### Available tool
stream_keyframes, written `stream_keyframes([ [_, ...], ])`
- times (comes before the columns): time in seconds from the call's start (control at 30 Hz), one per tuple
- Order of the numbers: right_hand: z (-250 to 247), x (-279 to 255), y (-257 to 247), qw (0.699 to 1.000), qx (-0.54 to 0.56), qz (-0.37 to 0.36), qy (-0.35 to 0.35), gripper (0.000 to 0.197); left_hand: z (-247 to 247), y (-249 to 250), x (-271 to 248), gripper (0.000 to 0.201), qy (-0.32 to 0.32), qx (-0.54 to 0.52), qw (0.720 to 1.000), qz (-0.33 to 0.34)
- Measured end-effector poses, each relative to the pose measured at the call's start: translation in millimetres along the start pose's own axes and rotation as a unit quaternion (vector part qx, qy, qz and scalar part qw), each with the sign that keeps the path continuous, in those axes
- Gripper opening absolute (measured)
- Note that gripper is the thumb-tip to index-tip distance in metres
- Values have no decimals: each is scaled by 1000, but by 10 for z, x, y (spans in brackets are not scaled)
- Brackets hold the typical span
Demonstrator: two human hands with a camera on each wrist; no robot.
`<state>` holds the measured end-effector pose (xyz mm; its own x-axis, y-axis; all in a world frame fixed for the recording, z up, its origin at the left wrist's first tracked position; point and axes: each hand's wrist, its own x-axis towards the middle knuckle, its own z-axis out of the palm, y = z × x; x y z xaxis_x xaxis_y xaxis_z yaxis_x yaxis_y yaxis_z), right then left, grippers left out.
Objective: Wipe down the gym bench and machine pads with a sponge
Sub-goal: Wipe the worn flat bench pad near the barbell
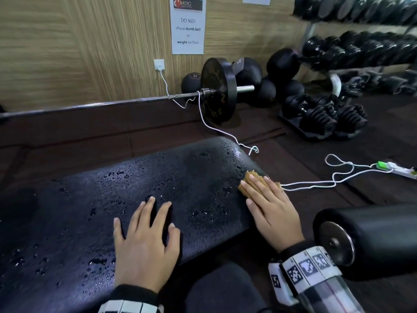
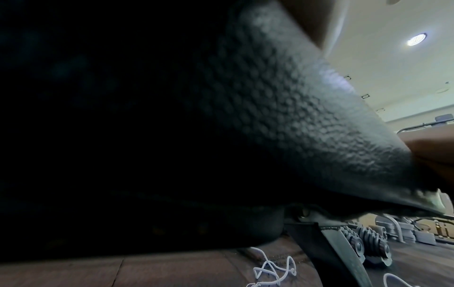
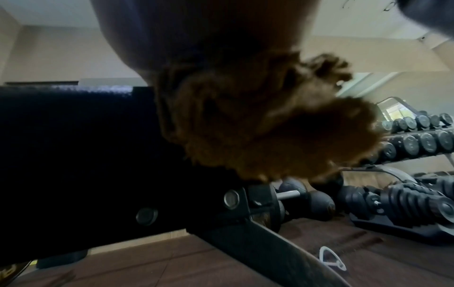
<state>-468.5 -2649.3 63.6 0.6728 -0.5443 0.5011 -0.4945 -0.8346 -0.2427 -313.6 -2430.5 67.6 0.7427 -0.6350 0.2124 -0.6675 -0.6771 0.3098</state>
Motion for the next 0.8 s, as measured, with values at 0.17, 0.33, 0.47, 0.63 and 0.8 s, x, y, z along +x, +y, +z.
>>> stream_keyframes([
  [0.17, 79, 228, 49, 996, -43, 44, -66, 53, 14, -10, -15, 54, 7, -5, 1000, 2],
  [0.33, 48, 123, 221, 989, -13, 133, -69, 66, 28, -16, -31, 53, 20, -8, 1000, 5],
  [0.47, -20, -181, 23, 989, 7, 137, -46, 61, 29, -11, -37, 54, 25, -8, 1000, 5],
  [0.63, 25, -115, -301, 995, -52, 77, -31, 47, 36, -14, -29, 54, 21, -6, 1000, 5],
  [0.8, 53, 238, -118, 987, -72, 93, -113, 59, 35, -15, -38, 57, 11, -5, 1000, 2],
])
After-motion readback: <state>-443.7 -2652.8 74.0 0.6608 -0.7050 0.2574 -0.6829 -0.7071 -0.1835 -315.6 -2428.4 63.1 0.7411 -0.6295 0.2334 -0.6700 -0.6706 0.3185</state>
